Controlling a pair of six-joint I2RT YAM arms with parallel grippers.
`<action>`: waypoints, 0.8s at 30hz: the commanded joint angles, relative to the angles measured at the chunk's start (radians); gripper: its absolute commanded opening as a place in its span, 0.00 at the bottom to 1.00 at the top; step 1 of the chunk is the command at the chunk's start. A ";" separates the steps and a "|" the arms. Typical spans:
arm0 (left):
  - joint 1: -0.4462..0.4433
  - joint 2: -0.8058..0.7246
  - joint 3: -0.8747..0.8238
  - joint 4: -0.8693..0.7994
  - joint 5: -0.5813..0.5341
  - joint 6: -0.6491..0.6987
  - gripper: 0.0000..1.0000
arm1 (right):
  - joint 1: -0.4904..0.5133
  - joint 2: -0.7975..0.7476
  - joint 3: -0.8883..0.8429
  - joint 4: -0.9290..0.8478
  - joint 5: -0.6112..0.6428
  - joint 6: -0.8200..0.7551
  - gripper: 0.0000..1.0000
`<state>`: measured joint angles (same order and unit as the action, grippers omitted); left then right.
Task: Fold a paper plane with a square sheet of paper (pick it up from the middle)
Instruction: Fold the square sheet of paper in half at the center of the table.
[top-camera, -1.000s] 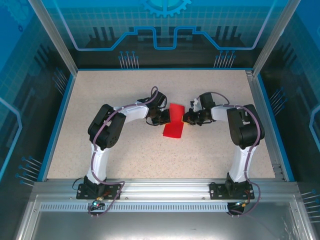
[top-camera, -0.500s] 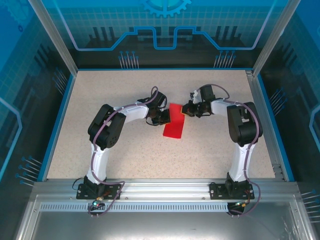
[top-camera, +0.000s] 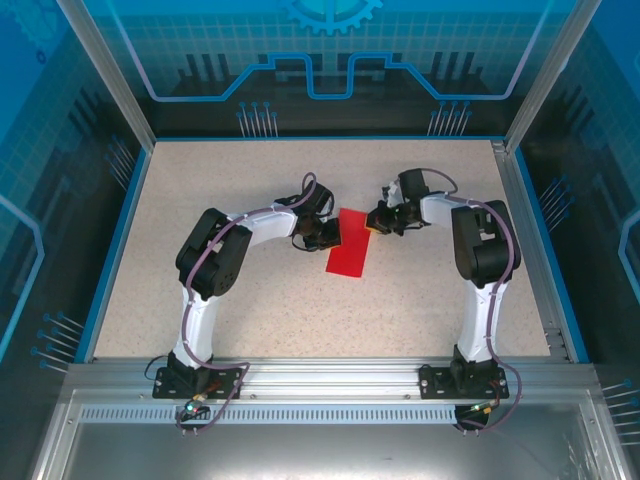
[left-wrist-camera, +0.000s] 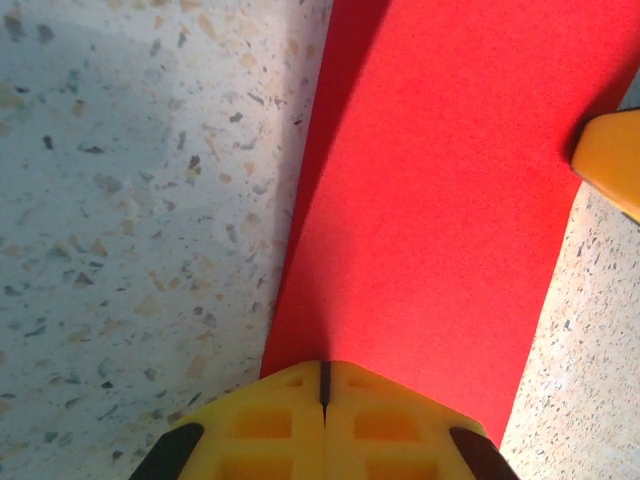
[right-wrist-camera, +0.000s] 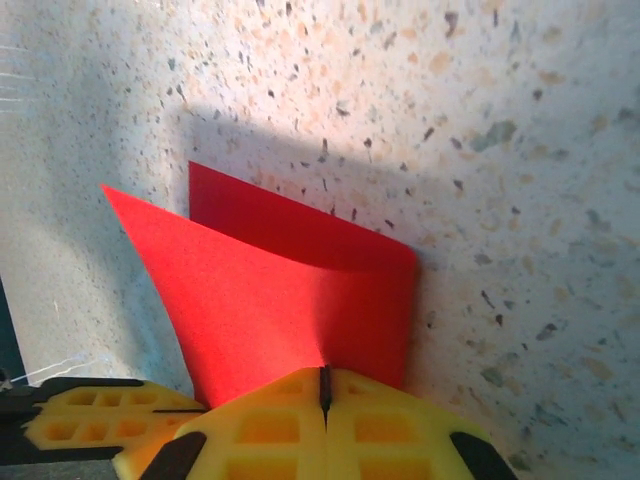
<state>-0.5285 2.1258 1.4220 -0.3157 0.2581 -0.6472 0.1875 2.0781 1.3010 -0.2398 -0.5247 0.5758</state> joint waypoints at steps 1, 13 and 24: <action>-0.006 0.060 -0.040 -0.099 -0.037 0.024 0.00 | -0.039 -0.005 0.044 -0.015 -0.059 0.013 0.01; -0.006 0.050 -0.059 -0.084 -0.042 0.019 0.00 | -0.039 0.128 0.099 -0.120 0.048 0.030 0.02; -0.006 0.050 -0.062 -0.078 -0.045 0.020 0.00 | -0.067 0.095 0.216 -0.169 -0.072 0.020 0.03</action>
<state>-0.5285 2.1250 1.4143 -0.3008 0.2581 -0.6472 0.1364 2.1609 1.4864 -0.3687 -0.5537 0.5980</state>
